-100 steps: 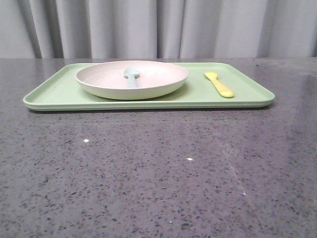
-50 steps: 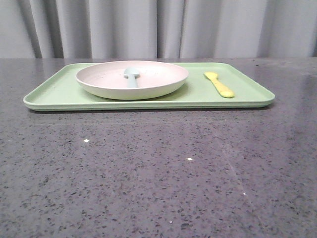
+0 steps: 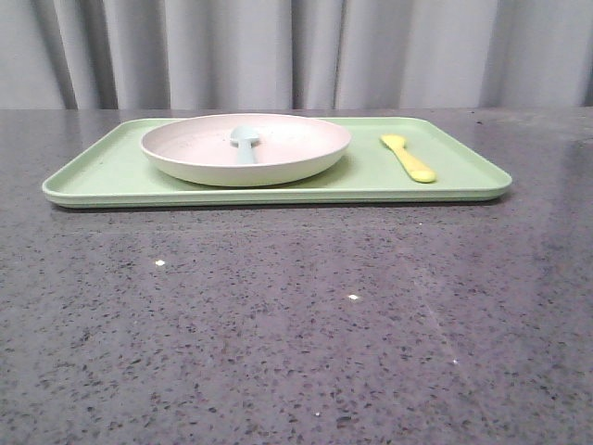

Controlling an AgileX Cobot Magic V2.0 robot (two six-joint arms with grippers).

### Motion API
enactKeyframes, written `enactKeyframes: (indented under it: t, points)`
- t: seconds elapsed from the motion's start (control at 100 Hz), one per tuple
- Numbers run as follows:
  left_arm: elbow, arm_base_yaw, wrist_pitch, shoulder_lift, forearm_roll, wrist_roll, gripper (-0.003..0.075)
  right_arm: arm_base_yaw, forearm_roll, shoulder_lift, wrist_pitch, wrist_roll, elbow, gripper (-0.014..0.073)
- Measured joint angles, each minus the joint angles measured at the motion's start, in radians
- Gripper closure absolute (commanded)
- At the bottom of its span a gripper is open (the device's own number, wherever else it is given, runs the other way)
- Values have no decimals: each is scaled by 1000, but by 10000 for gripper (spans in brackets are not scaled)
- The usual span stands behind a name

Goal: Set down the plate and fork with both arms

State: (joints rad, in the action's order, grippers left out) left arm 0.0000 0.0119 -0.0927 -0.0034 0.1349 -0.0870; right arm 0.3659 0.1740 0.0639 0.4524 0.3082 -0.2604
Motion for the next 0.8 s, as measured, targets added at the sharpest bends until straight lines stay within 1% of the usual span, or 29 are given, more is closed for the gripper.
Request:
enactKeyframes:
  t: [0.08, 0.22, 0.31, 0.43, 0.5, 0.6, 0.8]
  points:
    - [0, 0, 0, 0, 0, 0, 741, -35, -60, 0, -99, -66, 61, 660]
    - [0, 0, 0, 0, 0, 0, 741, -106, -174, 0, -223, -167, 143, 660]
    - [0, 0, 0, 0, 0, 0, 741, -134, -198, 0, -303, -194, 185, 660]
    - [0, 0, 0, 0, 0, 0, 741, -161, -206, 0, -463, -205, 245, 660]
    - [0, 0, 0, 0, 0, 0, 741, -175, -207, 0, -527, -208, 272, 660]
    - [0, 0, 0, 0, 0, 0, 741, -193, -208, -3, -554, -208, 286, 660]
    - [0, 0, 0, 0, 0, 0, 741, -248, -208, -9, -540, -208, 288, 660]
